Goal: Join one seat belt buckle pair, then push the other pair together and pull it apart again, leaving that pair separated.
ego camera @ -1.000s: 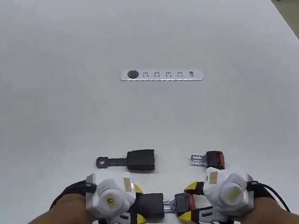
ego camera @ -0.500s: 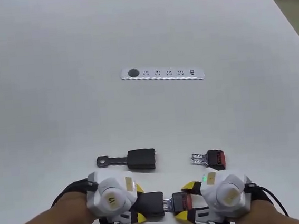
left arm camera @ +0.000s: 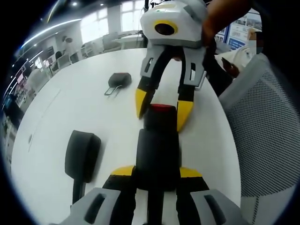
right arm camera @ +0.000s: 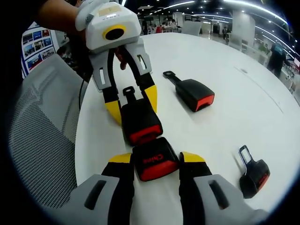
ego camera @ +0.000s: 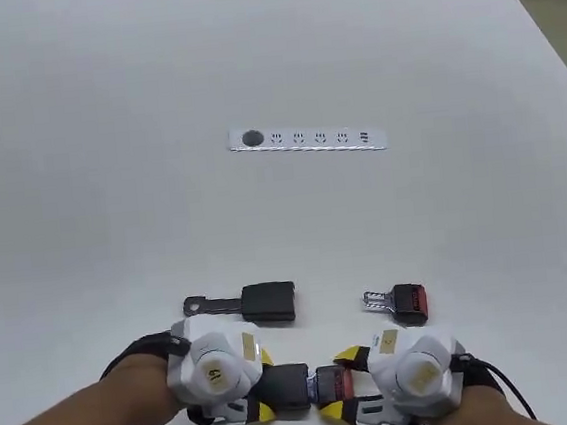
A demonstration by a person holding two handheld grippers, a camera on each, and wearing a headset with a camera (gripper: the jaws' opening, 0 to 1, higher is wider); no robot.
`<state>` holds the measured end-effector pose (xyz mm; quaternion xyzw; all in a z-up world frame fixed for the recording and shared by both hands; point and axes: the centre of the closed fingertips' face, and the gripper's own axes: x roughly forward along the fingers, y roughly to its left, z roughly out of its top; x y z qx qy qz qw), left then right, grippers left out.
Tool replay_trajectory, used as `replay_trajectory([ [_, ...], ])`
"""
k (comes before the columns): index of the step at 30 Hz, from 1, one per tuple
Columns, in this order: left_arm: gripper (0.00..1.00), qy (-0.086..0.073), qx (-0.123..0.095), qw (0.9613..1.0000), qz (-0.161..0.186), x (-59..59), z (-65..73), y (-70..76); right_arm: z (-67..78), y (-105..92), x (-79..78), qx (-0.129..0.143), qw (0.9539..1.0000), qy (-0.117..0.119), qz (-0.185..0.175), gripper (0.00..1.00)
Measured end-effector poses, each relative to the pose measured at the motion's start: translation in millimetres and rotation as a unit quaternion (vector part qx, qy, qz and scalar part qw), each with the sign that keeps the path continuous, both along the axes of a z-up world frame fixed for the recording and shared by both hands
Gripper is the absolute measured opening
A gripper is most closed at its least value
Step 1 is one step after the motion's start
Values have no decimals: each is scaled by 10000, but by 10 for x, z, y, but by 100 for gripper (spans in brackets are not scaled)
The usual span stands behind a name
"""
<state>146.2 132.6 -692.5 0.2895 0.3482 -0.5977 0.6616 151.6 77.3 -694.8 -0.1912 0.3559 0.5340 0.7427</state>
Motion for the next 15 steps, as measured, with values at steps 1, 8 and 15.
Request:
replay_trajectory([
  [1,33,7,6,10000,-10,0,0,1,2,6,0,-5,10000,-2,4,36],
  [8,33,11,54,9999,-118,0,-7,-22,11,14,17,-3,10000,-44,34,36],
  [15,33,15,37,9998,-191,-20,-8,-24,19,8,14,-24,9999,-105,101,36],
])
